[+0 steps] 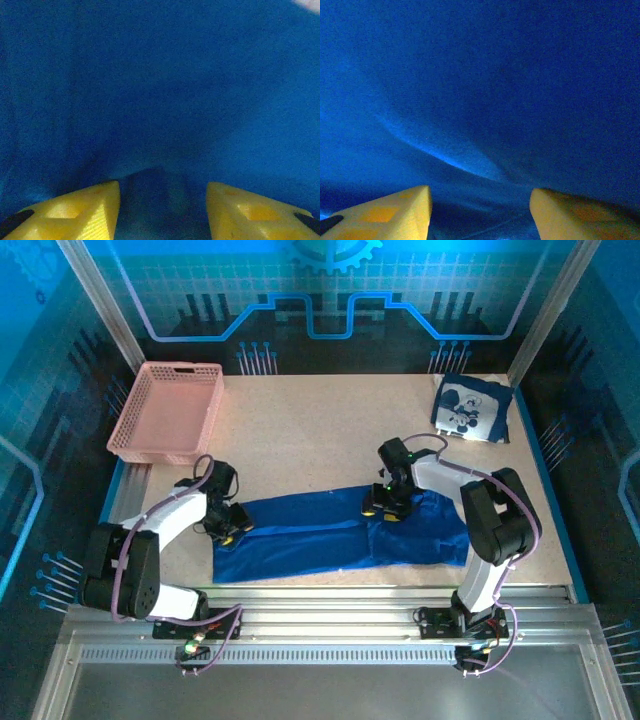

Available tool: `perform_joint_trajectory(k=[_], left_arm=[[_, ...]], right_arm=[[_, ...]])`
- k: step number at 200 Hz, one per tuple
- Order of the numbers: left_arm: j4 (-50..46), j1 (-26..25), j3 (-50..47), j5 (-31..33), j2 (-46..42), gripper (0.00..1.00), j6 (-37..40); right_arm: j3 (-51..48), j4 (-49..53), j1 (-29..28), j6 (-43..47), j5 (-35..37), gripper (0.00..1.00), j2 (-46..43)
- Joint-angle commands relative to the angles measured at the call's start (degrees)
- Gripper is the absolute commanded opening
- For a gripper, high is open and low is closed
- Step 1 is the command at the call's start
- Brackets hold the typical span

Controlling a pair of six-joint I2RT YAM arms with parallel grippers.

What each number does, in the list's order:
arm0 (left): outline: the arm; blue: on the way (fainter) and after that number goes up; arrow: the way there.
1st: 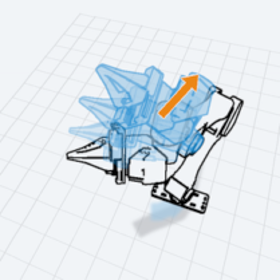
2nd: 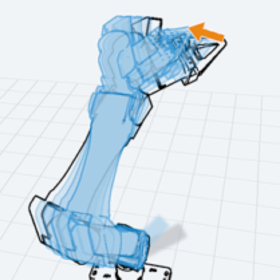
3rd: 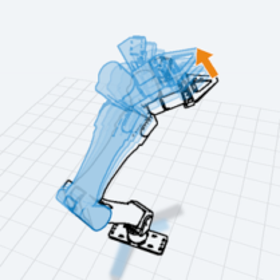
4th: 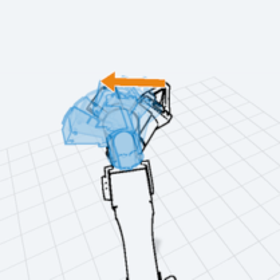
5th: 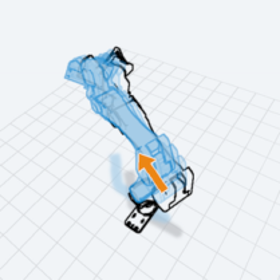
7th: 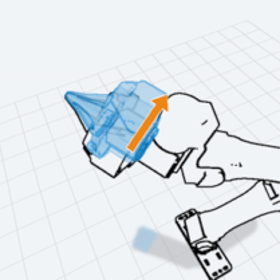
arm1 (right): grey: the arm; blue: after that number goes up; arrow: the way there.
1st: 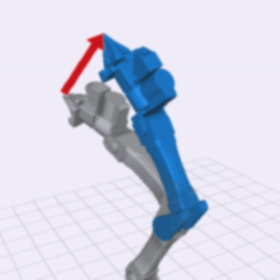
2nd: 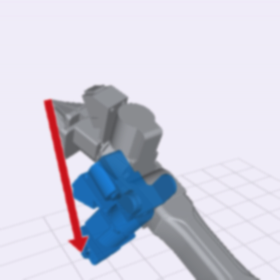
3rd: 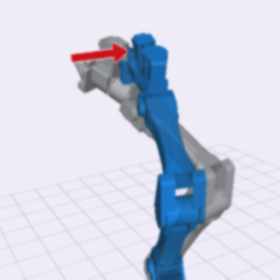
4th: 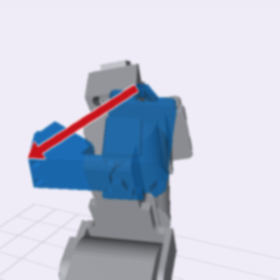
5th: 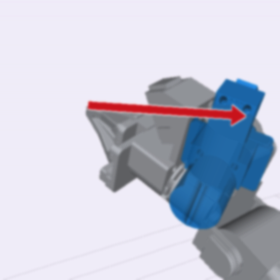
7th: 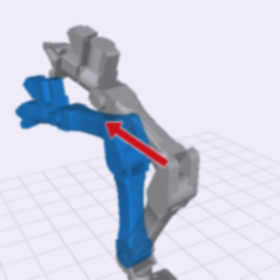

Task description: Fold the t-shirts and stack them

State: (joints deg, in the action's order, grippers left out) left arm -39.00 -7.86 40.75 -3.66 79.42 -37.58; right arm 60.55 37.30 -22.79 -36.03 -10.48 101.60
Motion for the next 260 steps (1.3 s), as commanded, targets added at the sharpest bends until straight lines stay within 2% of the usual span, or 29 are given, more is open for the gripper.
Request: perform_joint_trajectory(k=[1, 32, 60, 88, 123, 149, 186, 244, 260], left_arm=[[-3.2, 1.3, -0.5, 3.1, -4.3, 0.50, -0.8], [-2.9, 1.5, -1.0, 2.0, -3.8, 0.50, 0.1], [-2.6, 1.5, -0.4, 4.0, -7.3, 0.50, -1.0], [1.4, -2.0, 5.3, 2.9, -7.0, 0.51, -0.4], [4.6, -7.2, 9.7, -0.5, -0.6, 0.49, -1.2], [1.9, -7.6, 5.7, 1.5, 0.7, 0.44, -3.8], [-2.1, -4.7, -0.8, 7.7, -1.2, 0.45, -6.4], [-5.7, 0.4, -4.1, 17.0, -3.3, 0.46, -5.6], [-5.3, 1.4, -4.8, 17.4, -4.6, 0.46, -6.6]], right_arm=[[-0.9, 2.6, 1.8, 0.3, 5.8, 0.59, 2.6], [-0.7, 3.9, 2.1, 0.6, 5.3, 0.59, -2.4], [1.6, 0.6, 0.0, 3.4, -3.2, 0.60, -7.6], [10.5, 4.2, -3.9, 4.7, -7.5, 0.57, -2.6], [13.0, 5.6, -6.2, 4.6, -8.8, 0.51, 3.8], [8.0, 5.5, -6.3, 4.0, -6.5, 0.45, 5.3], [1.5, 5.0, -5.8, 4.0, -3.2, 0.44, 4.4], [-1.1, 7.6, -5.4, 3.3, 2.7, 0.41, 4.7], [-1.6, 7.6, -5.3, 2.8, 3.8, 0.41, 3.9]])
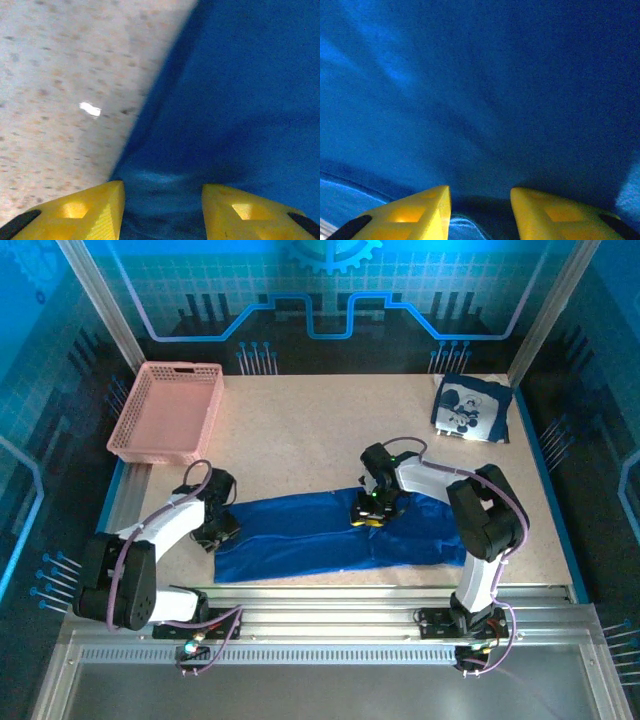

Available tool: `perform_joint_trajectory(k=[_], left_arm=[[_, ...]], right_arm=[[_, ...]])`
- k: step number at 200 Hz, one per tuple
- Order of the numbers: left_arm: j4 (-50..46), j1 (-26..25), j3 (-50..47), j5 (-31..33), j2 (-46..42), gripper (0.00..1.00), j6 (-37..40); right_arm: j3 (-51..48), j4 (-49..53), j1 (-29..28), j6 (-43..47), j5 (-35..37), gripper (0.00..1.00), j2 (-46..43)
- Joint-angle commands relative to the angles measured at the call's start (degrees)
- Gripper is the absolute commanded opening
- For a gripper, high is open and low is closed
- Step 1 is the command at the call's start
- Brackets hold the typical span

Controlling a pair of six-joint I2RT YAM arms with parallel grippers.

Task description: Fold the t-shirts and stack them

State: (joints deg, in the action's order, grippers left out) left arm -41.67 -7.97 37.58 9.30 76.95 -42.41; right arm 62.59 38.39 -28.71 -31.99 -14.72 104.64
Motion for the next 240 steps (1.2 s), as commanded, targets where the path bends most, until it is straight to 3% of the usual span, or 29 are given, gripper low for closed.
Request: perform_joint_trajectory(k=[1, 44, 110, 140, 183, 207, 240], left_arm=[[-2.6, 1.5, -1.6, 4.5, -2.2, 0.46, -1.8], [-2.7, 1.9, 2.0, 5.8, -1.2, 0.48, -1.7], [-4.8, -0.2, 10.9, 3.7, -3.7, 0.53, -1.1], [-2.8, -6.9, 16.0, 2.0, -4.8, 0.60, 0.1], [8.7, -16.2, 18.2, -11.2, 1.8, 0.66, 3.5], [8.4, -18.0, 20.0, -16.0, 9.3, 0.62, 3.9], [6.6, -17.9, 20.3, -14.5, 13.7, 0.58, 3.7]], right_arm=[[-3.6, 6.6, 0.6, -1.2, 8.1, 0.41, 0.9], [-4.7, 6.8, 0.6, -1.3, 10.5, 0.42, -3.1], [-3.0, 4.3, 0.8, -0.1, 5.4, 0.57, -11.3], [-0.7, 8.8, 2.7, 0.7, 6.1, 0.64, -17.6], [-4.5, 17.2, 11.7, -0.9, 9.6, 0.67, -24.7], [-10.6, 14.0, 16.4, -3.0, 8.8, 0.67, -26.2], [-16.1, 9.1, 17.4, -7.0, 12.1, 0.67, -27.0]])
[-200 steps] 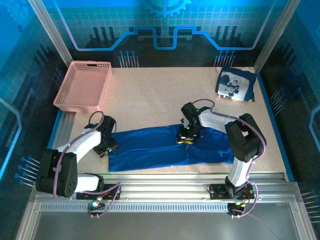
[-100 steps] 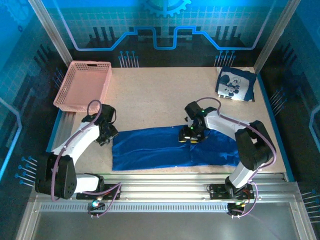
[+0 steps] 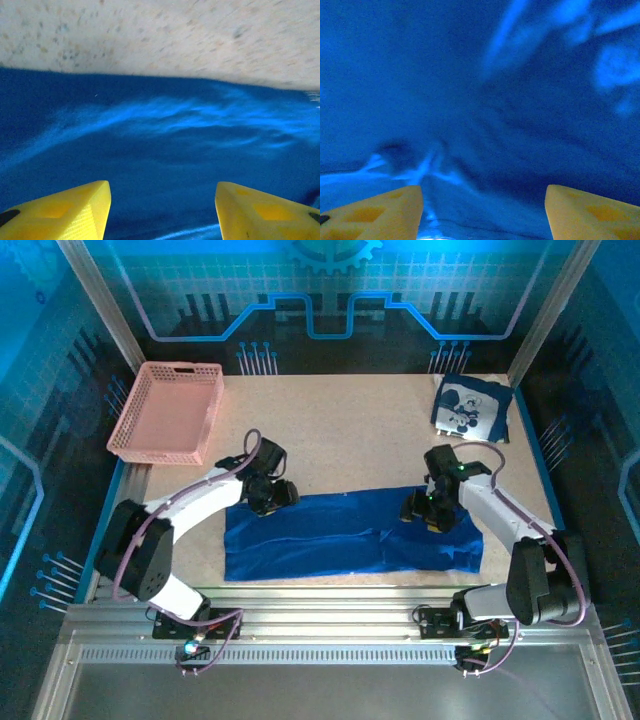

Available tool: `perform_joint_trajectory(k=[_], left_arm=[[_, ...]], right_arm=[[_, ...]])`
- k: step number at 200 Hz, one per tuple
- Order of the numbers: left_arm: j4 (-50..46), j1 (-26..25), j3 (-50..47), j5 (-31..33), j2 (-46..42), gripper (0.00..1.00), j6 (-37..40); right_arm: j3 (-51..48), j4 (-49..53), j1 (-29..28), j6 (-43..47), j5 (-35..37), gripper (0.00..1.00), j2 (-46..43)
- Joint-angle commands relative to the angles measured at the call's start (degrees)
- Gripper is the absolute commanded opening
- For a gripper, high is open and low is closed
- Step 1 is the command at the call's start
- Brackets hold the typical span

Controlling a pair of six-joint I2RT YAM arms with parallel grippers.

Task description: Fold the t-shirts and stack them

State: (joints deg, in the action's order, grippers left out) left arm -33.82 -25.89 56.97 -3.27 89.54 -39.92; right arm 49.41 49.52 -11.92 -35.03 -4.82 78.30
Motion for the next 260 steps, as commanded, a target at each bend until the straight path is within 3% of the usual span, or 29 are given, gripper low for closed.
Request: perform_joint_trajectory(k=[1, 42, 85, 125, 179, 220, 260], left_arm=[[-1.3, 0.1, 1.0, -1.9, 1.2, 0.57, 1.2], [-3.6, 1.9, 1.2, -1.6, 7.2, 0.47, 0.7], [-2.4, 5.6, -0.1, 0.1, 8.4, 0.48, 1.6], [0.0, 9.7, -0.5, 0.3, 11.4, 0.47, 2.0], [1.7, 14.2, 3.8, 2.5, 15.0, 0.47, 3.6], [0.1, 16.4, 10.1, 2.0, 16.9, 0.49, 4.5], [-2.9, 16.4, 15.4, 1.5, 6.9, 0.64, 4.5]], right_arm=[[-3.1, -2.1, 0.6, -4.1, 2.3, 0.67, -0.7], [-6.3, -6.6, 1.0, -7.6, 3.1, 0.63, 4.1], [-5.7, -9.4, 1.0, -8.1, 3.8, 0.64, 7.1], [0.7, -9.4, 1.8, -6.0, 4.8, 0.64, 16.3], [18.5, -8.3, 2.3, -2.2, 6.5, 0.64, 30.4], [41.9, -1.6, 3.1, 0.7, 5.4, 0.64, 45.8], [50.9, -4.7, 3.2, 4.8, -1.3, 0.68, 41.7]])
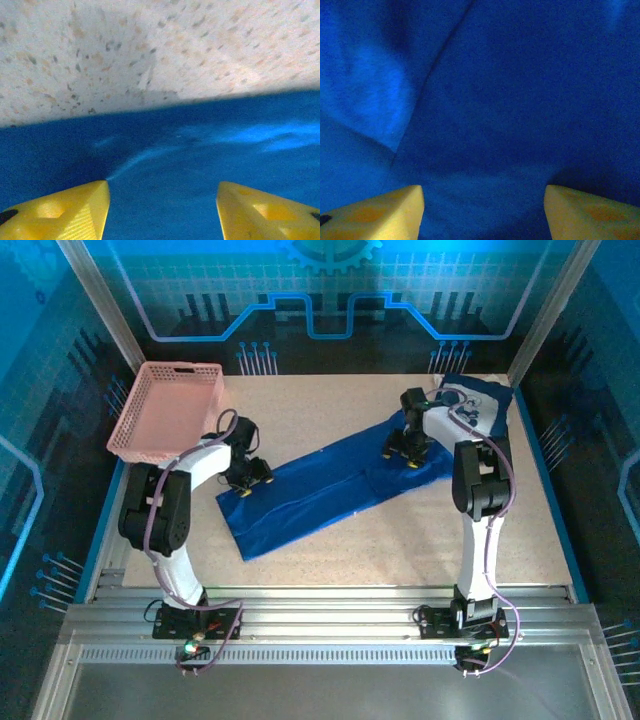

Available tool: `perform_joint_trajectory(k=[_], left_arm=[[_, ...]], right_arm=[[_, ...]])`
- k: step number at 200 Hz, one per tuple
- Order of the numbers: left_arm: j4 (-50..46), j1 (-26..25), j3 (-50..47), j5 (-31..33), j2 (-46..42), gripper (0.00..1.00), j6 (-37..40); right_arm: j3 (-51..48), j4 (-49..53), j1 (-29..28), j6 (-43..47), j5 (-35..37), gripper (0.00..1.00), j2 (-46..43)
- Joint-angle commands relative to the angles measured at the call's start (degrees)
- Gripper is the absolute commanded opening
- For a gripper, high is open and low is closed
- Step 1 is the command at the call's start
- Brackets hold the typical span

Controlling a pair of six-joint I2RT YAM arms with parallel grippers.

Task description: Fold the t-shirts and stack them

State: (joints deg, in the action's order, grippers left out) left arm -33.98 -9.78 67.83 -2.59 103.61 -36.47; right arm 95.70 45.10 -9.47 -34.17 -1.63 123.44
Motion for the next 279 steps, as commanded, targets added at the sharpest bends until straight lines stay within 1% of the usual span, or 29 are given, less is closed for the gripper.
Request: perform_joint_trajectory(k=[1, 24, 40, 57, 80, 88, 101, 121, 134, 141, 157, 173, 192, 218, 238, 255, 266, 279], left_arm=[[-2.9, 0.3, 4.6, 0.8, -7.4, 0.64, 1.1], [-4.5, 0.4, 7.2, 1.4, -11.7, 0.66, 1.7], [-5.0, 0.3, 7.5, 1.0, -12.8, 0.67, 3.0], [-4.7, 0.3, 6.5, 0.0, -12.4, 0.67, 5.3], [-4.4, 0.3, 5.6, -1.0, -10.2, 0.65, 9.0], [-4.2, 0.2, 5.3, -1.1, -9.1, 0.61, 9.7], [-4.6, 0.3, 5.4, -1.6, -6.7, 0.49, 10.7], [-4.9, 0.3, 5.4, -3.0, -2.9, 0.34, 11.4], [-5.3, 0.4, 5.1, -3.1, -0.8, 0.25, 11.4], [-5.6, 0.4, 4.7, -2.9, 0.2, 0.22, 11.5], [-5.8, 0.4, 3.4, -2.8, 2.0, 0.20, 11.0], [-5.8, 0.6, 1.5, -4.1, 2.8, 0.18, 9.7], [-5.4, 0.6, -2.5, -5.1, 1.3, 0.17, 7.8], [-5.2, -0.5, -9.2, -6.1, -2.2, 0.17, 6.0], [-6.0, -4.2, -12.3, -6.5, -4.5, 0.18, 4.7], [-4.8, -5.4, -15.6, -9.1, -5.6, 0.17, 0.9], [-2.8, -6.6, -17.5, -10.8, -6.8, 0.16, -1.6], [-2.1, -9.6, -17.0, -11.4, -6.8, 0.16, -3.6]], right_arm=[[4.8, -0.2, 0.8, 4.1, -4.7, 0.69, -3.5], [8.9, 3.6, 1.7, 5.8, -6.6, 0.70, -8.3], [8.0, 6.3, 2.4, 5.4, -5.9, 0.71, -11.9], [3.1, 6.7, 3.1, 3.7, -4.5, 0.70, -15.9], [-6.6, 3.4, 3.3, 0.1, -2.4, 0.67, -20.0], [-10.0, 1.8, 3.3, -1.2, -1.9, 0.65, -20.5], [-14.2, -0.9, 3.3, -3.2, -1.5, 0.60, -20.3], [-17.6, -4.2, 3.1, -5.5, -0.9, 0.45, -17.7], [-17.4, -5.0, 2.5, -6.4, 0.5, 0.39, -15.1], [-17.0, -5.2, 2.2, -6.8, 1.2, 0.37, -13.7], [-14.9, -5.2, 1.2, -7.6, 1.9, 0.33, -9.6], [-11.1, -3.9, 0.2, -8.5, 2.9, 0.32, -5.5], [-5.9, -2.6, -1.1, -9.1, 4.2, 0.32, -0.9], [6.7, 1.9, -2.1, -9.2, 4.4, 0.33, 7.6], [21.5, 7.4, -2.9, -8.6, 4.2, 0.34, 17.0], [36.5, 12.4, -3.3, -8.6, 2.9, 0.36, 25.6], [46.0, 13.7, -3.3, -8.6, 0.5, 0.38, 30.8], [54.4, 11.8, -3.1, -8.6, -4.8, 0.40, 35.9]])
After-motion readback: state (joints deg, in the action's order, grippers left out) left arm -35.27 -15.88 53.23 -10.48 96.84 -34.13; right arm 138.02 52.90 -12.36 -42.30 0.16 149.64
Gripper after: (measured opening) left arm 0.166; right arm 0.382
